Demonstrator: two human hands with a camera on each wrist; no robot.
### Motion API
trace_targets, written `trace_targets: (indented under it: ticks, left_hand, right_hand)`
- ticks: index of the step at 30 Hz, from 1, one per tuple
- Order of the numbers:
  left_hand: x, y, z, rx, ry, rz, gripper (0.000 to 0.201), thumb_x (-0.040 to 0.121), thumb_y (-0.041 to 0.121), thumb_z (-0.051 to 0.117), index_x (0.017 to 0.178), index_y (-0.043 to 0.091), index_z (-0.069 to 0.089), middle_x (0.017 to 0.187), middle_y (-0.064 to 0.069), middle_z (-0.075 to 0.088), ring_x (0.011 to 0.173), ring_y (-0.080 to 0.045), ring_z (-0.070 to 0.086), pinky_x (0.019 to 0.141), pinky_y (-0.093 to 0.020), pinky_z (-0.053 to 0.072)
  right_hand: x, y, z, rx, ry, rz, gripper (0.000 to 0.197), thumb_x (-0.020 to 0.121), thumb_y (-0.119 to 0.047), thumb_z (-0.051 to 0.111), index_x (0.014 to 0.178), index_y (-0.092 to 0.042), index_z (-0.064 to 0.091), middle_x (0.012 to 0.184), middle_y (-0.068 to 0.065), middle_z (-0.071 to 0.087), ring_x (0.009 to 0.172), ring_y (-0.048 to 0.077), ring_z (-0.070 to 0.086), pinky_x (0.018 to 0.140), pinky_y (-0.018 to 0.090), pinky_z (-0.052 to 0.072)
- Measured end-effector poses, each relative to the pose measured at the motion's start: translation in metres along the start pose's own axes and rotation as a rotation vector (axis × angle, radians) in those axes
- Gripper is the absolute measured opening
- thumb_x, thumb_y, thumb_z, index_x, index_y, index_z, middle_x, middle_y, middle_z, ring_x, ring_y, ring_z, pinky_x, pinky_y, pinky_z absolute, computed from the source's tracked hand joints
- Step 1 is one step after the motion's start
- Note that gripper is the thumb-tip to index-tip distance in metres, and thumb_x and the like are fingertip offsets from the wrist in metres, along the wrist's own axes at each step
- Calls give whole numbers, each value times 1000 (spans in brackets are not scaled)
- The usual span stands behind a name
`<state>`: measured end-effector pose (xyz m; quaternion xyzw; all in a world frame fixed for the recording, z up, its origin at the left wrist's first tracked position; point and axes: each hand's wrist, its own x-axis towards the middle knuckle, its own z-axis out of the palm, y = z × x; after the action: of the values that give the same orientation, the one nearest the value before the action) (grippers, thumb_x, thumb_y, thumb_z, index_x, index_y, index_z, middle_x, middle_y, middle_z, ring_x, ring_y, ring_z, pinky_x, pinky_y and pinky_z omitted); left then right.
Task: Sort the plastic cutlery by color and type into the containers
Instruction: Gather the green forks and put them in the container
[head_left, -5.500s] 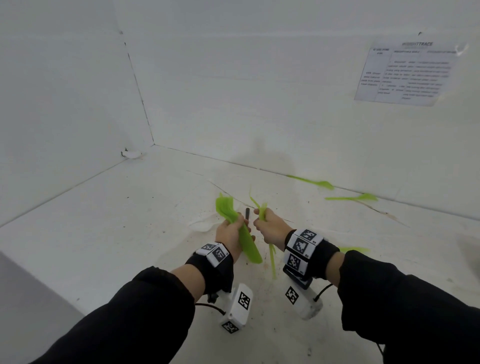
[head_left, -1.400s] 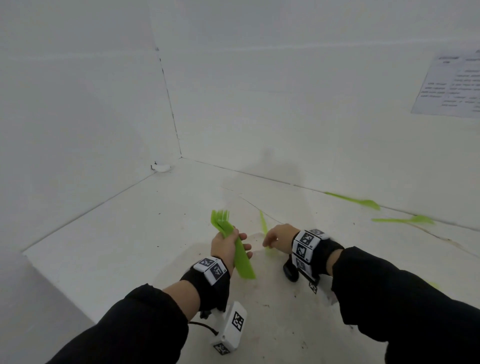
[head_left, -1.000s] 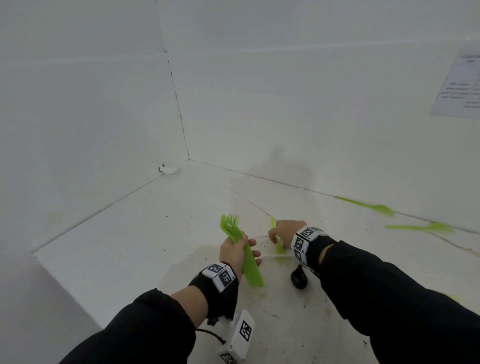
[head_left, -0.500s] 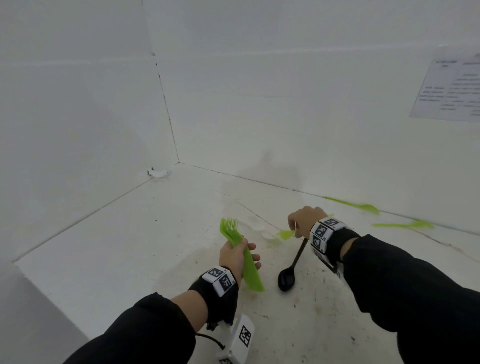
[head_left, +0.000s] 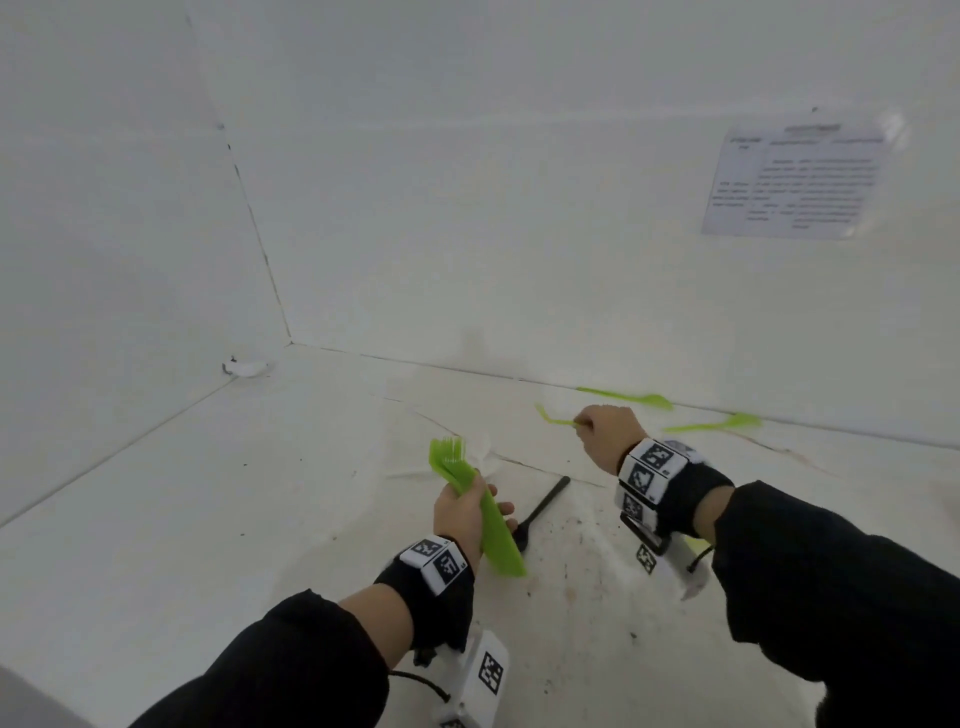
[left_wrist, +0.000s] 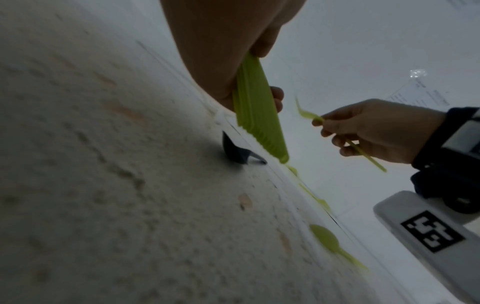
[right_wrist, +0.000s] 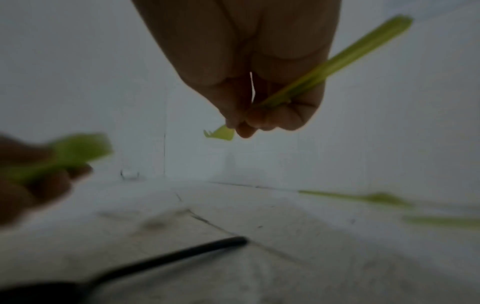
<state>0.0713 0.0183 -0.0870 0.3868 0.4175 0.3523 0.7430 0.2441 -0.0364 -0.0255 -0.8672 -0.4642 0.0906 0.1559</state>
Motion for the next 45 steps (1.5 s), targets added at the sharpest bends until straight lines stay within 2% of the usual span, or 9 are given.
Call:
trace_targets:
  ticks: [7,12,16,21,26,34,40,43,45]
  left_hand:
    - [-14,-13,41,-15,-97,-18,13,98,7,44,88,11,52,78,-9,53,65,-23,54,46,-28,51]
    - [-22,-26,67,-70,-178,-85,15,96,4,41,97,3,56,102,-24,62,84,-32,60,73,-46,51]
    - [-28,-35,84,-64,-217,-167,17,94,6,44,108,1,53,102,-23,62,80,-29,62,50,-33,54]
    - [-31,-50,100,24,-228,-168,13,97,11,45,101,2,54,92,-18,58,75,-26,59,57,-33,51]
    - [-34,-59,112,121,-261,-194,20,99,14,43,83,7,52,81,-15,55,65,-26,55,58,-37,52]
    - [-27,-57,113,146,-210,-204,9,98,14,47,90,9,47,77,-10,48,50,-22,47,42,-28,46]
    - [-5,-50,117,107,-207,-222,10,96,13,49,95,3,46,76,-15,48,43,-23,48,44,-32,46]
    - [5,-46,120,94,-194,-218,11,96,11,50,98,0,48,77,-18,49,44,-25,50,45,-33,46]
    - [11,-45,123,100,-188,-210,12,96,10,50,98,-2,48,78,-19,49,44,-26,50,46,-33,46]
  right_hand:
    - [-50,-8,8,454,-27,28,27,84,-23,65,107,-13,69,97,4,69,84,13,58,76,22,47]
    - [-73,6,18,626,-32,75,25,83,-18,67,106,-9,67,88,2,66,74,15,61,58,20,53]
    - [-85,25,18,665,66,97,22,84,-16,66,105,-9,67,87,2,63,75,15,58,63,24,54]
    - [-91,49,19,552,26,87,26,90,-18,55,113,-14,66,94,2,62,81,12,53,87,28,50]
    - [-89,71,10,601,-152,157,29,90,-19,51,118,-13,59,83,-2,60,50,1,53,40,11,38]
    - [-57,113,-18,434,-337,308,17,88,-9,49,98,-17,60,75,-6,56,53,9,50,33,12,34]
    - [1,141,-32,157,-323,363,33,93,-9,43,120,-9,61,96,4,60,58,6,53,49,13,41]
    - [29,145,-34,4,-293,366,37,95,-10,40,131,-13,49,131,6,54,115,19,56,86,21,44]
    - [46,150,-33,17,-229,380,43,95,-8,38,137,-17,40,140,8,45,126,21,48,98,22,39]
